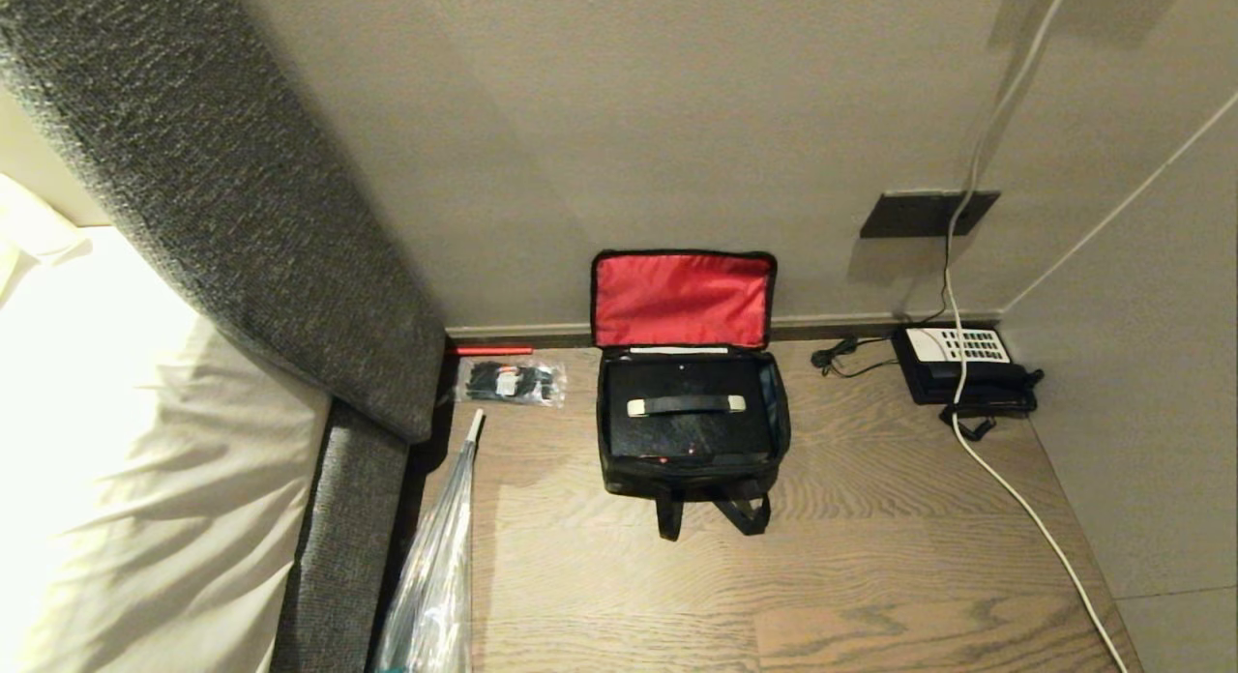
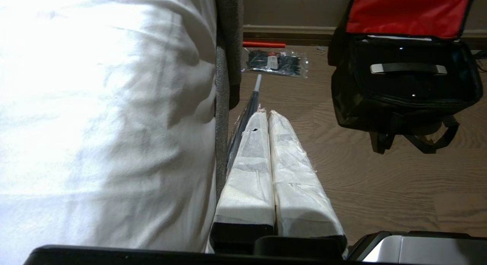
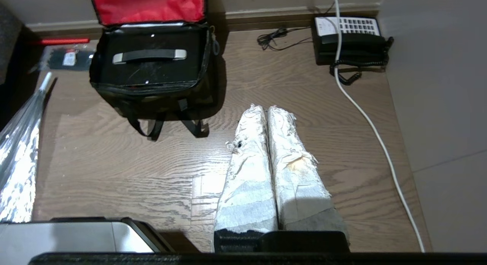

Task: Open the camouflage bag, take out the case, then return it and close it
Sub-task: Grip the handle

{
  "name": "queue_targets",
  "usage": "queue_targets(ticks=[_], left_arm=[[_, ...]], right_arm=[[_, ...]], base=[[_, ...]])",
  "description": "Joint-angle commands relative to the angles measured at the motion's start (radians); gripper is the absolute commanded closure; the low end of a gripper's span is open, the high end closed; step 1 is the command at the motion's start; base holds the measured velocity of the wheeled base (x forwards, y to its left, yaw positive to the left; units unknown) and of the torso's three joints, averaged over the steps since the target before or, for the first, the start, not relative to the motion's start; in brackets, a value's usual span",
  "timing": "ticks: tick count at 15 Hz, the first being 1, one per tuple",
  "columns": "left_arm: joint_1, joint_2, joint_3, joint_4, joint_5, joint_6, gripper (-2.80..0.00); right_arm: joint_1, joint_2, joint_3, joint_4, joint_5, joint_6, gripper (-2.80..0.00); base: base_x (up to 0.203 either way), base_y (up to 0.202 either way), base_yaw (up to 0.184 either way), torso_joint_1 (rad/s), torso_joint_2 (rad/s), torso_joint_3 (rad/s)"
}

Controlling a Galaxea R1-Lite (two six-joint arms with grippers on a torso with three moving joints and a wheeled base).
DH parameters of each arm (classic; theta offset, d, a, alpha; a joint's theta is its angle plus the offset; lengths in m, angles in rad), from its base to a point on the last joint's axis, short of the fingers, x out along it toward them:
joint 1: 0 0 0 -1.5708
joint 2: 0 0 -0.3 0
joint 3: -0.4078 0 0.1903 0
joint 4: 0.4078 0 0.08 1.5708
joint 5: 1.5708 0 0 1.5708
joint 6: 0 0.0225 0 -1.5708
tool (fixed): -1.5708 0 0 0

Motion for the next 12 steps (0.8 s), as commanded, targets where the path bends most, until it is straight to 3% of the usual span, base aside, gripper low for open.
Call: queue_targets(ticks=[1,6,10,12], left_arm=[[0.001,-0.002,0.001,-0.002,0.002,0.003,0.00],[0.001,-0.002,0.001,-0.003,0.003,0.001,0.00],[0.001,-0.002,0.002,-0.003,0.002,0.004,0.00],[0.001,-0.002,0.002,-0.003,0.002,0.003,0.00]], right_arm=[[0.000,-0.003,0.000,0.000,0.001,0.000,0.00],[0.000,-0.003,0.000,0.000,0.000,0.000,0.00],[0.000,-0.003,0.000,0.000,0.000,0.000,0.00],[-0.001,-0.003,0.000,0.000,0.000,0.000,0.00]], base=[[0.000,0.000,0.000,0.000,0.00,0.000],[0.000,0.000,0.000,0.000,0.00,0.000],[0.128,-0.035,-0.001,0.003,0.00,0.003],[0.000,0.000,0.000,0.000,0.00,0.000]])
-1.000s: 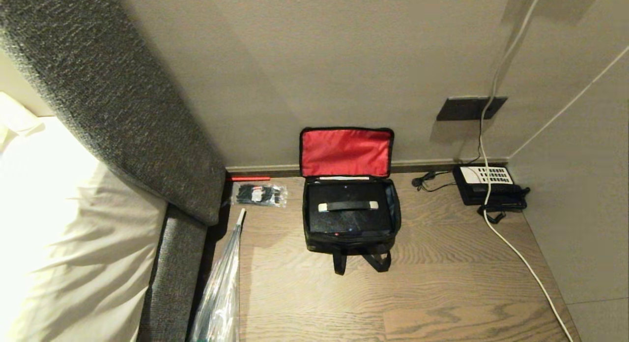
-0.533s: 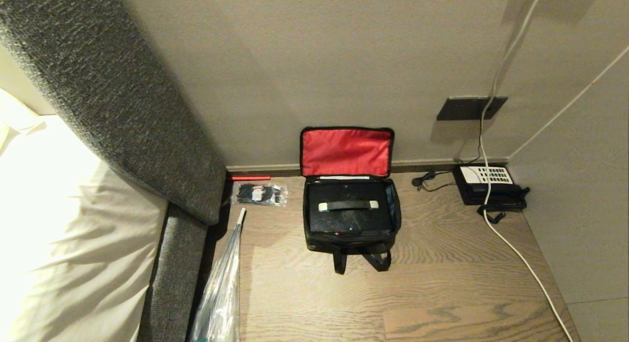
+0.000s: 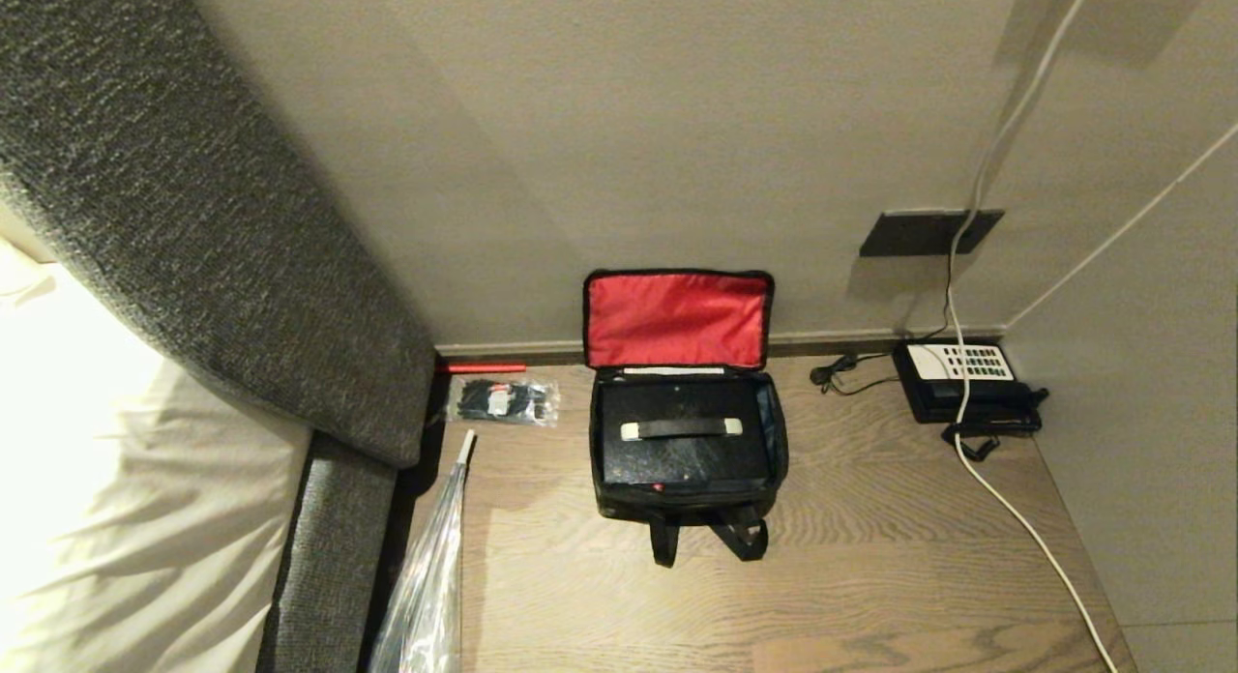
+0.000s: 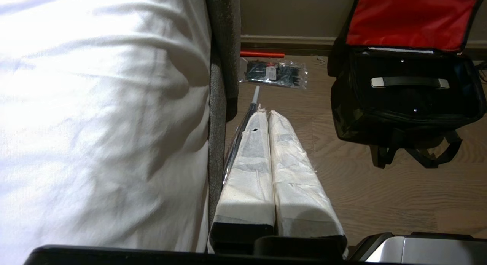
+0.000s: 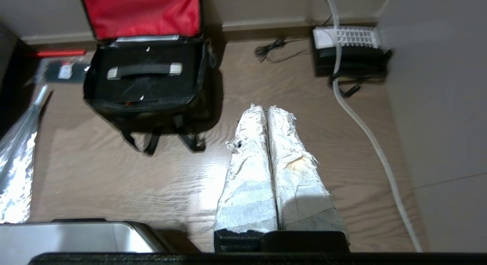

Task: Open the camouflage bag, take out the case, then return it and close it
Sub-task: Grip the handle

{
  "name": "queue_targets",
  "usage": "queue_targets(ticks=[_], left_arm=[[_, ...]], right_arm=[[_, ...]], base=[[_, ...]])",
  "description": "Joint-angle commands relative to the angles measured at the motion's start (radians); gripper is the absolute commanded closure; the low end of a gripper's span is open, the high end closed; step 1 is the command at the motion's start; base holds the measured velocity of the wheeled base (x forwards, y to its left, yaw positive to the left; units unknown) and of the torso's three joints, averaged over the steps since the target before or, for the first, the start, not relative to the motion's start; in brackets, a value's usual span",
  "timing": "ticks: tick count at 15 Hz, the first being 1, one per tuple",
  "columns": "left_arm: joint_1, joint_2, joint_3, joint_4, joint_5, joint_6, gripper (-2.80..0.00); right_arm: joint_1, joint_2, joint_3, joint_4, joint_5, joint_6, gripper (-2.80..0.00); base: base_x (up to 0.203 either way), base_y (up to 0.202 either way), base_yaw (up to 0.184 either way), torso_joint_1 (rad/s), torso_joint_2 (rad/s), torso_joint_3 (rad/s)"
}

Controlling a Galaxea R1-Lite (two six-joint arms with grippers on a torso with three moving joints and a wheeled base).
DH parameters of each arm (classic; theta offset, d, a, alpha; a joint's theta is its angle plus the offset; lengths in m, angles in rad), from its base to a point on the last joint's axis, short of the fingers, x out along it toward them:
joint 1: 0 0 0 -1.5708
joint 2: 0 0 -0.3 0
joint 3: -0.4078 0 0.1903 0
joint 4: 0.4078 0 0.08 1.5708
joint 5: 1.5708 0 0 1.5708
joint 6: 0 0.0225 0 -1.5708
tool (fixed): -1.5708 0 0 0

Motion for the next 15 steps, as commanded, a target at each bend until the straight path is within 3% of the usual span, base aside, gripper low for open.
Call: queue_targets(ticks=[1,8,12,15], left_arm=[[0.001,-0.002,0.000,0.000,0.000,0.001,0.00],[0.001,-0.002,0.001,0.001,0.000,-0.008,0.00],[0.001,-0.002,0.002,-0.003,-0.003,-0.003,0.00],[0.001,-0.002,0.002,-0.003,-0.003,-0.005,0.00]], right_arm=[[0.001,-0.003,0.000,0.000,0.000,0.000,0.00],[0.001,-0.003,0.000,0.000,-0.001,0.000,0.00],[0.001,-0.003,0.000,0.000,-0.001,0.000,0.00],[0.001,-0.003,0.000,0.000,0.001,0.000,0.00]], base=[[0.000,0.000,0.000,0.000,0.00,0.000],[0.000,0.000,0.000,0.000,0.00,0.000],[-0.137,0.000,0.001,0.000,0.00,0.006],[0.000,0.000,0.000,0.000,0.00,0.000]])
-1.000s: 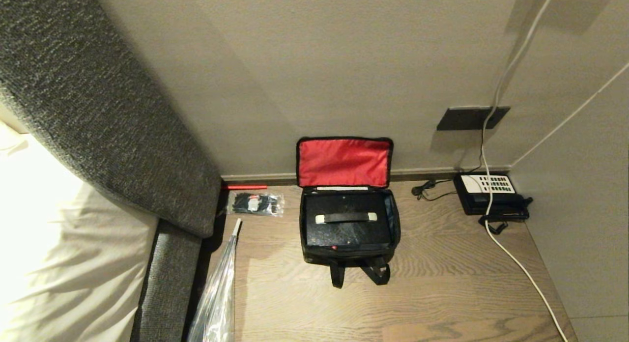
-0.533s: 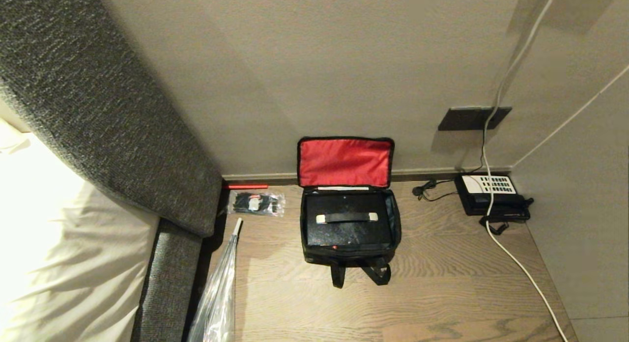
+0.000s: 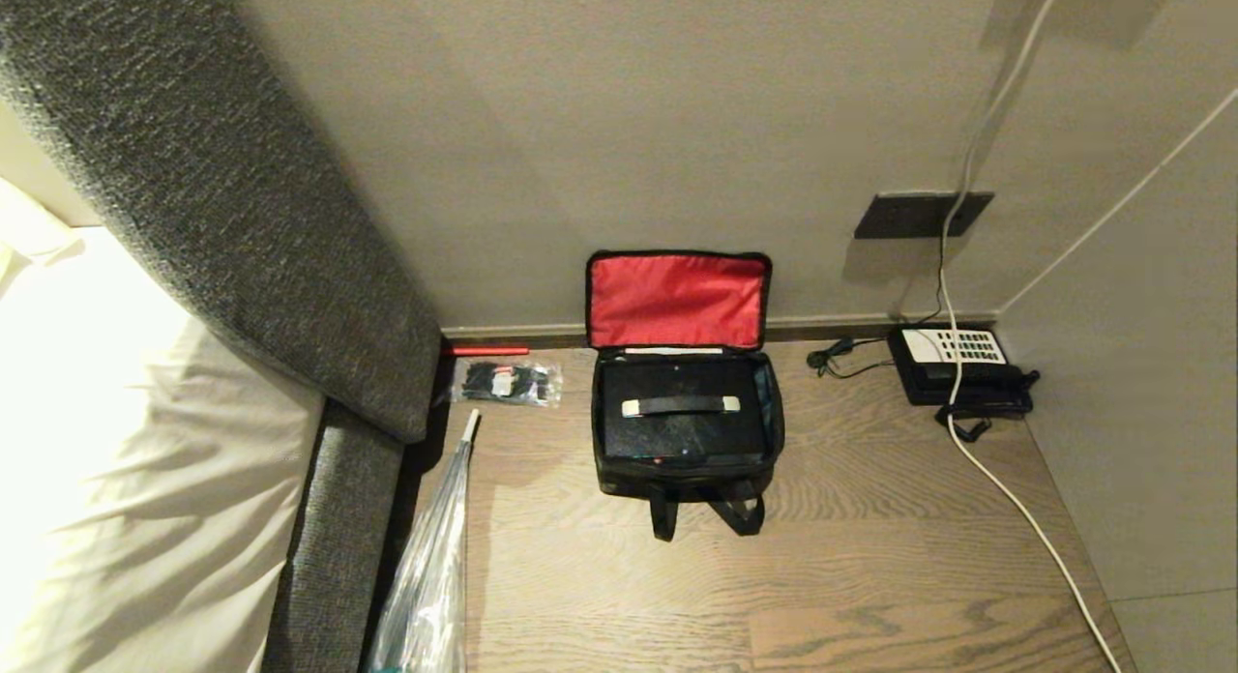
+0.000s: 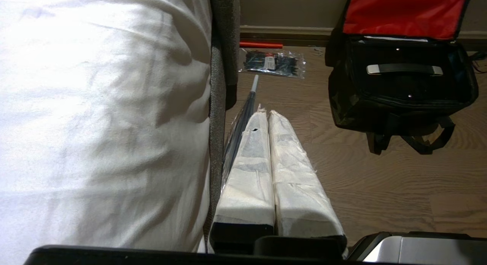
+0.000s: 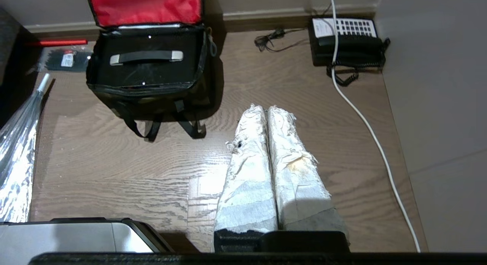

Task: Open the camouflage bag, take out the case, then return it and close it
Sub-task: Grip the handle

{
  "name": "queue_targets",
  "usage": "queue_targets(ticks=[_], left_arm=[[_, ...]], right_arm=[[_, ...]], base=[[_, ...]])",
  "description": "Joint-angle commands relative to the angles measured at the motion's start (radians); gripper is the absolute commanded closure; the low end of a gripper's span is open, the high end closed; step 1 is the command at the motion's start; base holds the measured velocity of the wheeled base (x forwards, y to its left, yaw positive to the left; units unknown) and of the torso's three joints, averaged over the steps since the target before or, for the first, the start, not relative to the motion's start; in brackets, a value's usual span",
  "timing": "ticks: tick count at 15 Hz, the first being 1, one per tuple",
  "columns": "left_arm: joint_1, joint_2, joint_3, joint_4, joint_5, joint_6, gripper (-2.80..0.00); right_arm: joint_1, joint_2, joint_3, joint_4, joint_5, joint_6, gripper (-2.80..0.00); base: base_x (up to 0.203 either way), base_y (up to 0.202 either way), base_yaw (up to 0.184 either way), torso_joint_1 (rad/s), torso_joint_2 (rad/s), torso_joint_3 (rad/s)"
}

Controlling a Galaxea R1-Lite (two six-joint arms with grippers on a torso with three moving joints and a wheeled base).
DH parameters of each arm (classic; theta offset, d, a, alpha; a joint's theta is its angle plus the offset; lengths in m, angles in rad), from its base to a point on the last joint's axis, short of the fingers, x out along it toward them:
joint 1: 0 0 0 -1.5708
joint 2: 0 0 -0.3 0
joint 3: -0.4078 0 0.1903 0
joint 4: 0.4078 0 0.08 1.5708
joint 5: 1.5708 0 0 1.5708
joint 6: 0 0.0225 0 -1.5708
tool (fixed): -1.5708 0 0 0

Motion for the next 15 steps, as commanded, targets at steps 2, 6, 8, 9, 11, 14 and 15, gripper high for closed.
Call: queue_targets(ticks=[2,6,8,9,11,14,15], left_arm=[[0.001,-0.002,0.000,0.000,0.000,0.000,0.00],[0.001,-0.002,0.000,0.000,0.000,0.000,0.00],[0.001,-0.002,0.000,0.000,0.000,0.000,0.00],[0.001,-0.002,0.000,0.000,0.000,0.000,0.00],[0.001,-0.002,0.000,0.000,0.000,0.000,0.00],[0.001,-0.002,0.000,0.000,0.000,0.000,0.00],[0.001,-0.002,0.000,0.000,0.000,0.000,0.00]], right_arm=[[0.000,-0.004,0.000,0.000,0.001,-0.002,0.00],[0.000,-0.004,-0.008,0.021,0.014,-0.048,0.00],[0.000,-0.004,-0.038,0.009,0.012,-0.042,0.00],[0.000,-0.004,-0.100,0.033,0.018,-0.039,0.00],[0.000,-0.004,-0.317,0.240,0.034,-0.035,0.00],[0.000,-0.003,-0.548,0.693,0.072,0.001,0.00],[0.000,0.006,-0.560,0.731,0.085,0.007,0.00]], base=[[0.000,0.000,0.000,0.000,0.00,0.000],[0.000,0.000,0.000,0.000,0.00,0.000],[0.000,0.000,0.000,0.000,0.00,0.000],[0.000,0.000,0.000,0.000,0.00,0.000],[0.000,0.000,0.000,0.000,0.00,0.000],[0.000,0.000,0.000,0.000,0.00,0.000],[0.000,0.000,0.000,0.000,0.00,0.000]])
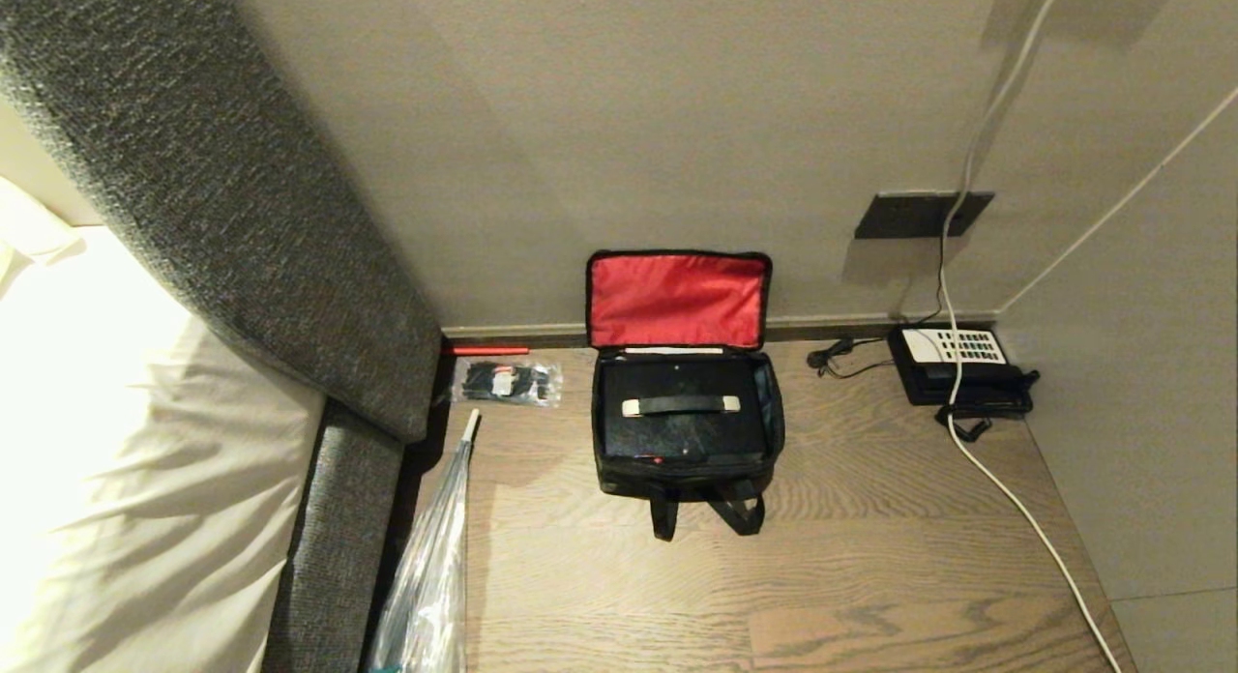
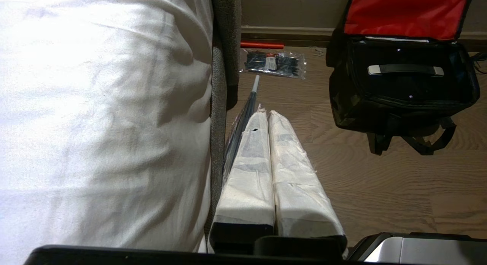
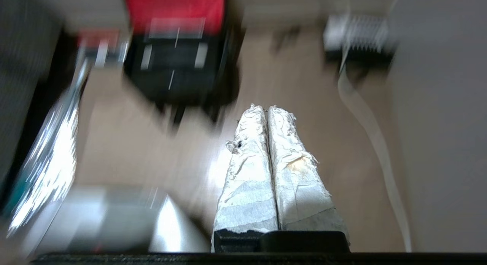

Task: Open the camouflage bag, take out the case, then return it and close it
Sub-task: Grip the handle

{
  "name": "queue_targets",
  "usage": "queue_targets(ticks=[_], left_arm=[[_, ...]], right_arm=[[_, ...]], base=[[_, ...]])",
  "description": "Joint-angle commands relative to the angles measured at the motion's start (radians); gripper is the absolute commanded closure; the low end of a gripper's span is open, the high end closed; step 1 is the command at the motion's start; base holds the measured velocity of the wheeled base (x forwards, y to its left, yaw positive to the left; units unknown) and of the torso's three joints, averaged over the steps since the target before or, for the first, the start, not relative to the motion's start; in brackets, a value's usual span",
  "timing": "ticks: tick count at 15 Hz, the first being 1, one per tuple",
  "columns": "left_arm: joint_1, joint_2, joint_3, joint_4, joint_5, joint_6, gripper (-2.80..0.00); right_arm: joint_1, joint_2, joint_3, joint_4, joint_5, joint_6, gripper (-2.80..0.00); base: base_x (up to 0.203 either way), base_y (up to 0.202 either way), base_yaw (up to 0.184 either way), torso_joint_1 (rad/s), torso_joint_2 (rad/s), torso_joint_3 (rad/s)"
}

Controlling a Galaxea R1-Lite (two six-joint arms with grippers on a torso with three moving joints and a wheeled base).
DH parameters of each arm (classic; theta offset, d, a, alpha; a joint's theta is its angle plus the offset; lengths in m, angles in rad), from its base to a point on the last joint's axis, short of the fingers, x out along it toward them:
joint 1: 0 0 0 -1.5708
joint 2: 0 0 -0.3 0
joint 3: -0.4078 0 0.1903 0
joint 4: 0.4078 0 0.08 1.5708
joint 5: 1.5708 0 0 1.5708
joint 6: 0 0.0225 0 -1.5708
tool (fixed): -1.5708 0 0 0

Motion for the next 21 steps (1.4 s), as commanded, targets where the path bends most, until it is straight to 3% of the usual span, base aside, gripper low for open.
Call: queue_targets(ticks=[1,6,11,15,16,18,21], left_arm=[[0.000,-0.002,0.000,0.000,0.001,-0.002,0.00],[0.000,-0.002,-0.001,0.000,0.001,0.000,0.00],[0.000,-0.002,0.000,0.000,0.001,0.000,0.00],[0.000,-0.002,-0.001,0.000,0.001,0.000,0.00],[0.000,-0.002,0.000,0.000,0.001,0.000,0.00],[0.000,-0.002,0.000,0.000,0.001,0.000,0.00],[0.000,-0.002,-0.001,0.000,0.001,0.000,0.00]], right_arm=[[-0.001,0.047,-0.068,0.173,0.017,0.009,0.00],[0.030,0.634,-0.225,0.151,0.073,0.037,0.00],[0.066,1.298,-0.505,-0.083,0.093,0.022,0.00],[0.195,1.775,-0.744,-0.419,-0.081,-0.041,0.00],[0.238,1.874,-0.789,-0.505,-0.132,-0.063,-2.80],[0.333,2.060,-0.861,-0.686,-0.217,-0.140,-2.80],[0.449,2.270,-0.954,-0.837,-0.349,-0.226,-2.80]], base=[[0.000,0.000,0.000,0.000,0.00,0.000],[0.000,0.000,0.000,0.000,0.00,0.000],[0.000,0.000,0.000,0.000,0.00,0.000],[0.000,0.000,0.000,0.000,0.00,0.000],[0.000,0.000,0.000,0.000,0.00,0.000],[0.000,0.000,0.000,0.000,0.00,0.000],[0.000,0.000,0.000,0.000,0.00,0.000]])
